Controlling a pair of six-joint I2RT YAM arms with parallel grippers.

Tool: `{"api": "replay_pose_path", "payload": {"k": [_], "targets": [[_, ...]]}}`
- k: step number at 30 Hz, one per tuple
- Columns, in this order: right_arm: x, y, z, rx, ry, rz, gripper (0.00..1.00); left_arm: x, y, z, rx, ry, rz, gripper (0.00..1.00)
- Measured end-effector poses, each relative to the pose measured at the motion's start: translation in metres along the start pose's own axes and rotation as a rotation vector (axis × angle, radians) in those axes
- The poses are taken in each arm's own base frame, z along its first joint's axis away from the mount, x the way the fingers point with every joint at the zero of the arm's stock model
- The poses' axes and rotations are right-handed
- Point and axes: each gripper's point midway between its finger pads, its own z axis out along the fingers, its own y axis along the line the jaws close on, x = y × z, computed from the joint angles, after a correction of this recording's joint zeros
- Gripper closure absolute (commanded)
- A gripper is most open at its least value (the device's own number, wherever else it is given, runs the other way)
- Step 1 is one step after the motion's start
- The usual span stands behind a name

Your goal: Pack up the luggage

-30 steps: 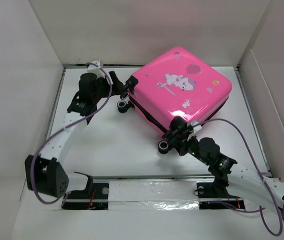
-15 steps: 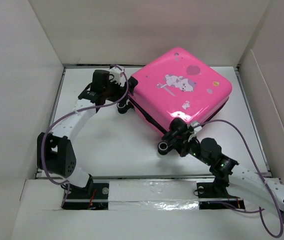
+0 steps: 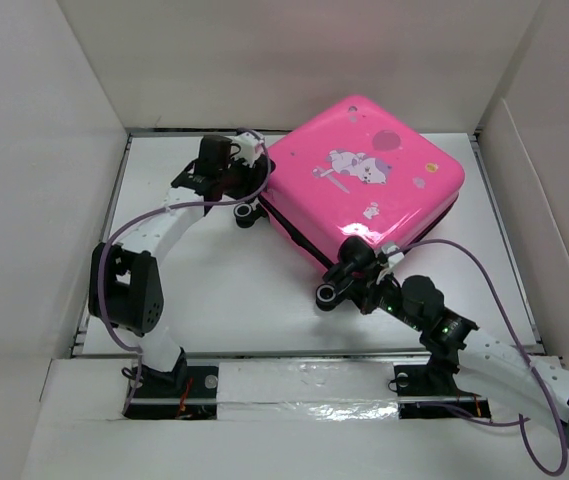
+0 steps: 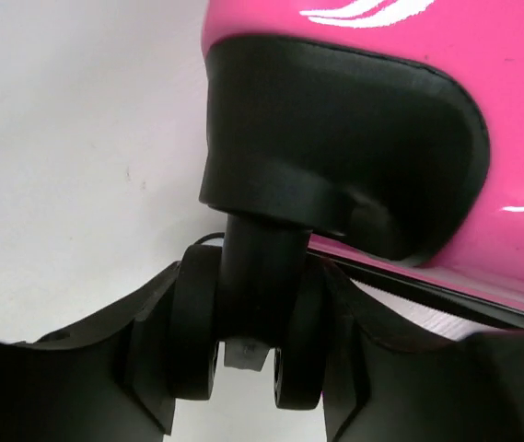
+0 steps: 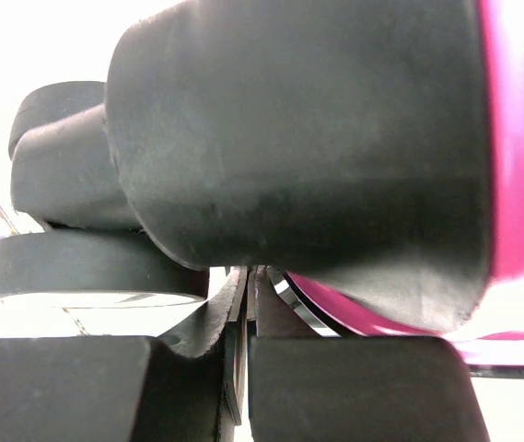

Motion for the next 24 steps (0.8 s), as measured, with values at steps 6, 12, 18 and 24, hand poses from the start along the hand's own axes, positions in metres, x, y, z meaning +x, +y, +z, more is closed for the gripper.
{"api": "replay_pose_path", "payload": {"k": [6,12,18,24], "targets": [[-0.002,-0.006,0.000,0.009,-0.001,0.015,1.00,-0.005,-0.008,0.000,0.000,-0.005,0.053,1.00],[-0.009,-0.030,-0.009,0.065,0.013,0.060,1.00,0.001,-0.023,-0.001,-0.055,-0.108,-0.009,1.00],[-0.036,-0.081,-0.029,0.257,0.023,0.136,1.00,0.036,-0.061,-0.026,-0.156,-0.202,-0.108,1.00],[-0.069,-0.161,-0.062,0.594,-0.066,0.209,1.00,0.059,-0.136,-0.041,-0.115,-0.235,-0.153,1.00]]}}
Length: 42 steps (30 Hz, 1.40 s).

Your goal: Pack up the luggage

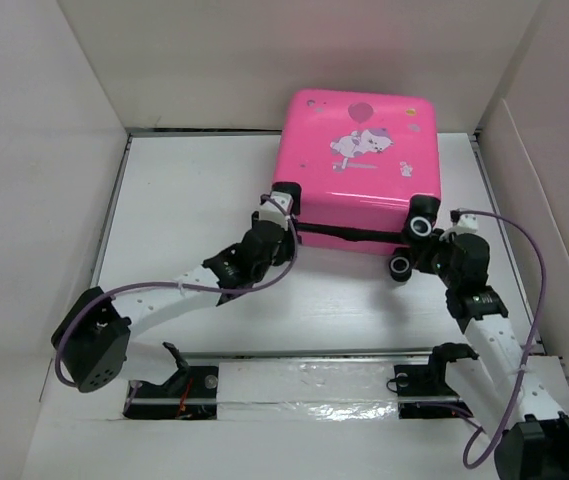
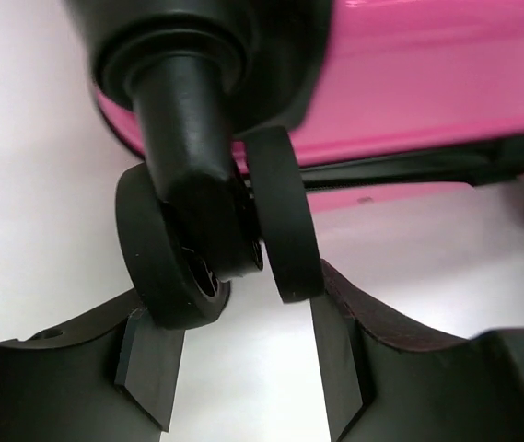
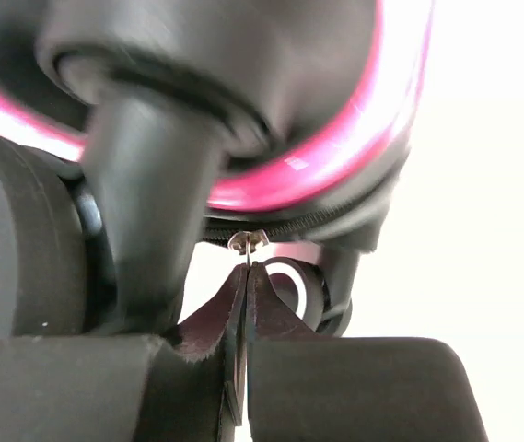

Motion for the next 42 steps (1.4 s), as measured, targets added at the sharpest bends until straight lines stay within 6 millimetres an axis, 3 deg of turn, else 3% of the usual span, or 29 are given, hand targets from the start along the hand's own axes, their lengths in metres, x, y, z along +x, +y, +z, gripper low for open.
{"api": "replay_pose_path", "payload": {"k": [2,4,6,8,11,12,14,17,19,21,22,23,28,32,42], "targets": [[-0.008,-0.013,0.002,0.053,-0.035,0.025,1.00,0.006,-0.020,-0.007,0.035,-0.011,-0.030,1.00],[-0.010,-0.010,0.006,0.032,-0.057,0.022,1.00,0.016,-0.049,-0.015,0.142,0.018,-0.048,1.00],[-0.006,0.012,0.011,-0.054,-0.058,-0.011,1.00,0.027,-0.097,-0.031,0.323,0.052,-0.058,1.00],[0.005,0.045,0.015,-0.163,-0.051,-0.057,1.00,0.029,-0.131,-0.049,0.466,0.069,-0.067,1.00],[0.041,0.100,0.014,-0.326,0.004,-0.133,1.00,0.013,-0.155,-0.059,0.578,0.054,-0.111,1.00],[0.056,0.116,0.013,-0.361,0.035,-0.160,1.00,0.000,-0.165,-0.063,0.624,0.030,-0.137,1.00],[0.081,0.134,0.009,-0.379,0.078,-0.210,1.00,-0.019,-0.176,-0.069,0.677,-0.006,-0.166,1.00],[0.078,0.141,0.005,-0.373,0.048,-0.215,1.00,-0.037,-0.177,-0.076,0.712,-0.039,-0.187,1.00],[0.067,0.134,0.002,-0.365,0.030,-0.198,1.00,-0.043,-0.172,-0.080,0.707,-0.050,-0.194,0.98],[0.056,0.120,0.002,-0.343,0.015,-0.173,1.00,-0.046,-0.164,-0.084,0.694,-0.057,-0.198,0.81],[0.050,0.111,0.002,-0.322,0.008,-0.162,1.00,-0.047,-0.159,-0.086,0.682,-0.056,-0.201,0.62],[0.047,0.102,0.004,-0.297,-0.002,-0.151,1.00,-0.048,-0.156,-0.087,0.674,-0.058,-0.195,0.55],[0.046,0.089,0.007,-0.285,-0.037,-0.121,1.00,-0.027,-0.148,-0.075,0.603,0.018,-0.182,0.35],[0.048,0.092,0.009,-0.316,-0.060,-0.100,1.00,-0.008,-0.149,-0.061,0.570,0.081,-0.157,0.34],[0.048,0.088,0.004,-0.309,-0.083,-0.073,1.00,0.004,-0.199,-0.007,0.636,0.170,-0.130,0.42]]}}
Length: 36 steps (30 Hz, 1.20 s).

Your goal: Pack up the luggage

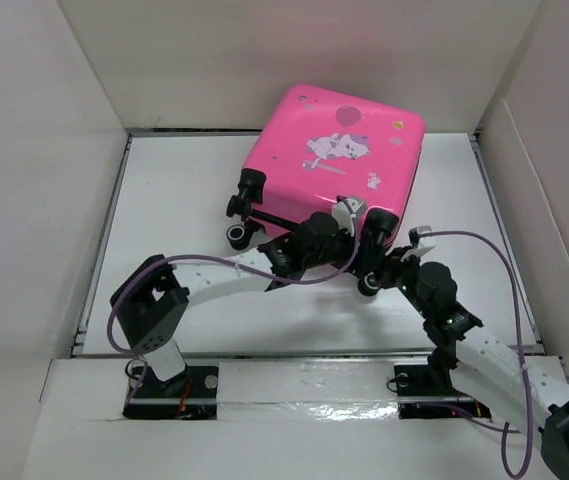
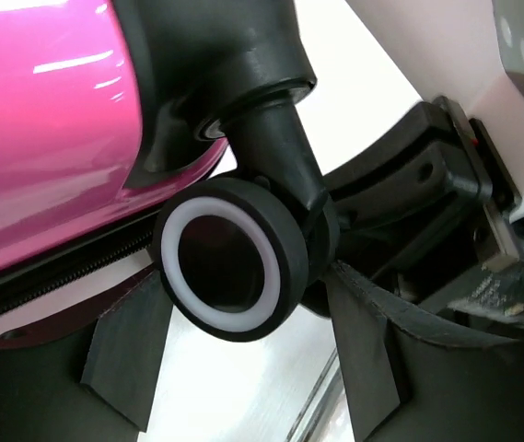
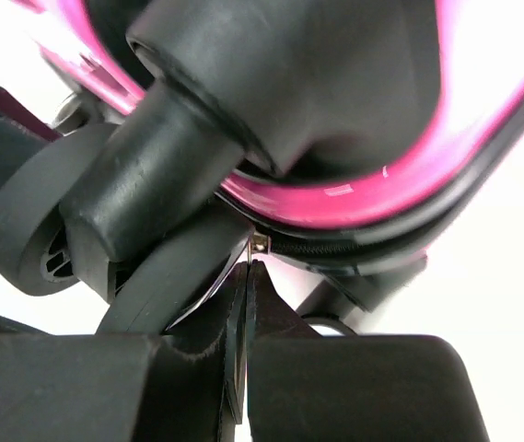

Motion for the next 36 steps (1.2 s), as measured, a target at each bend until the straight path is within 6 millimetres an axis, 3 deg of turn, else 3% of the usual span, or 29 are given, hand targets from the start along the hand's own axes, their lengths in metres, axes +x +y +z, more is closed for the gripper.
{"api": "replay_pose_path", "payload": {"k": [7,11,19,22,24,26,28,31,33,36], "targets": [[0.001,-0.025,-0.002,0.185,-0.095,0.021,1.00,-0.005,-0.005,0.028,0.031,0.105,0.003,0.56],[0.000,-0.036,0.003,0.294,-0.156,0.031,1.00,-0.008,-0.007,0.036,0.022,0.210,-0.004,0.55],[-0.017,-0.041,0.011,0.403,-0.328,0.093,1.00,-0.015,-0.002,0.034,-0.016,0.284,0.024,0.22],[-0.017,-0.034,0.012,0.380,-0.337,0.091,1.00,-0.015,0.004,0.023,-0.001,0.230,0.020,0.22],[-0.008,-0.020,0.014,0.325,-0.295,0.061,1.00,-0.015,0.010,0.007,0.012,0.176,-0.016,0.24],[-0.001,-0.005,0.015,0.258,-0.259,0.041,1.00,-0.024,0.013,-0.022,0.020,0.101,-0.046,0.29],[0.002,0.005,0.016,0.211,-0.238,0.028,1.00,-0.044,0.023,-0.060,-0.018,0.003,-0.066,0.32],[0.004,0.012,0.015,0.173,-0.218,0.013,1.00,-0.092,0.043,-0.126,-0.145,-0.210,-0.088,0.29],[0.006,0.014,0.014,0.156,-0.206,0.001,1.00,-0.121,0.060,-0.169,-0.253,-0.351,-0.108,0.23],[0.006,0.016,0.015,0.140,-0.197,-0.010,1.00,-0.134,0.105,-0.219,-0.448,-0.453,-0.148,0.18]]}}
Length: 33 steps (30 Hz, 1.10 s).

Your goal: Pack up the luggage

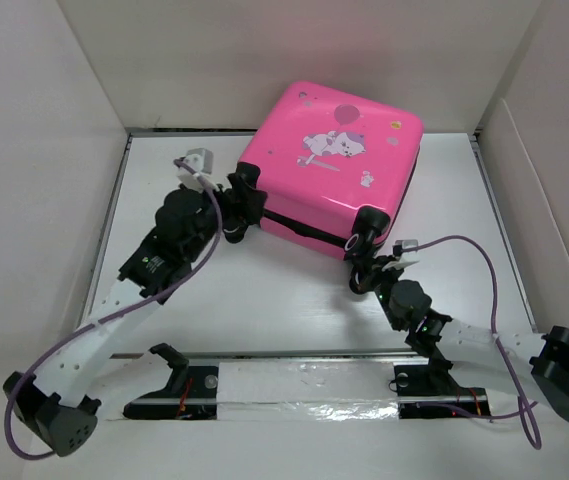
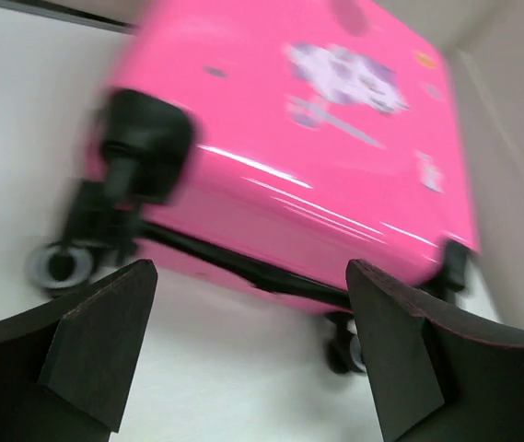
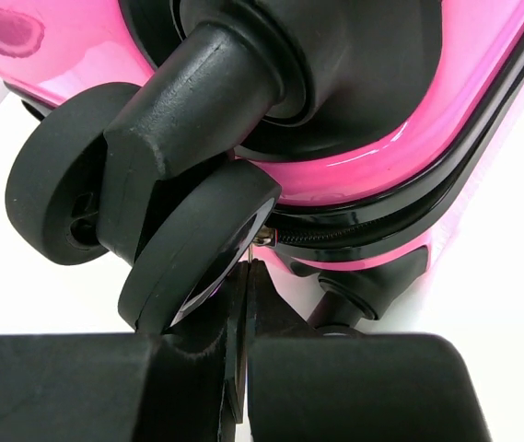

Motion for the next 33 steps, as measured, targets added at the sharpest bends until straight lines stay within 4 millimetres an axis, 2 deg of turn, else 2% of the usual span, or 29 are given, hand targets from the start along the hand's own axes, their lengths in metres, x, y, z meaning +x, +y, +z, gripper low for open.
{"api": "replay_pose_path", "payload": {"k": [2,3,6,9,12,14,16,18,21,22,25,26,27,33], "targets": [[0.000,0.001,0.000,-0.006,0.002,-0.008,1.00,-0.012,0.041,-0.002,-0.126,-0.026,0.001,0.18],[0.000,0.000,0.000,-0.008,0.003,-0.011,1.00,-0.015,0.070,0.000,-0.213,-0.022,0.017,0.17],[0.000,0.000,0.000,-0.016,0.008,-0.019,1.00,-0.003,0.101,0.011,-0.306,0.040,0.079,0.16],[-0.001,0.000,-0.001,-0.027,0.013,-0.025,1.00,0.031,0.119,0.034,-0.322,0.184,0.186,0.13],[-0.001,0.000,-0.001,-0.040,0.021,-0.027,1.00,0.057,0.132,0.046,-0.316,0.293,0.273,0.11],[-0.001,0.000,0.000,-0.048,0.024,-0.028,1.00,0.062,0.135,0.053,-0.309,0.339,0.316,0.12],[-0.001,0.001,0.000,-0.051,0.026,-0.028,1.00,0.059,0.135,0.064,-0.308,0.354,0.346,0.14],[0.000,0.001,0.000,-0.056,0.029,-0.030,1.00,0.053,0.134,0.077,-0.306,0.350,0.368,0.19],[0.000,0.002,0.000,-0.061,0.032,-0.032,1.00,0.053,0.137,0.087,-0.305,0.356,0.391,0.43],[0.000,0.002,0.000,-0.062,0.032,-0.032,1.00,0.055,0.138,0.088,-0.304,0.362,0.398,0.54],[0.001,0.001,0.000,-0.063,0.035,-0.033,1.00,0.052,0.139,0.091,-0.293,0.360,0.425,0.77],[0.001,0.001,0.000,-0.064,0.035,-0.033,1.00,0.051,0.138,0.091,-0.290,0.359,0.424,0.95],[0.000,0.001,0.000,-0.063,0.035,-0.033,1.00,0.051,0.138,0.091,-0.287,0.360,0.425,1.00],[0.000,-0.005,0.002,-0.052,0.043,-0.059,1.00,0.062,0.125,0.091,-0.251,0.384,0.424,1.00]]}}
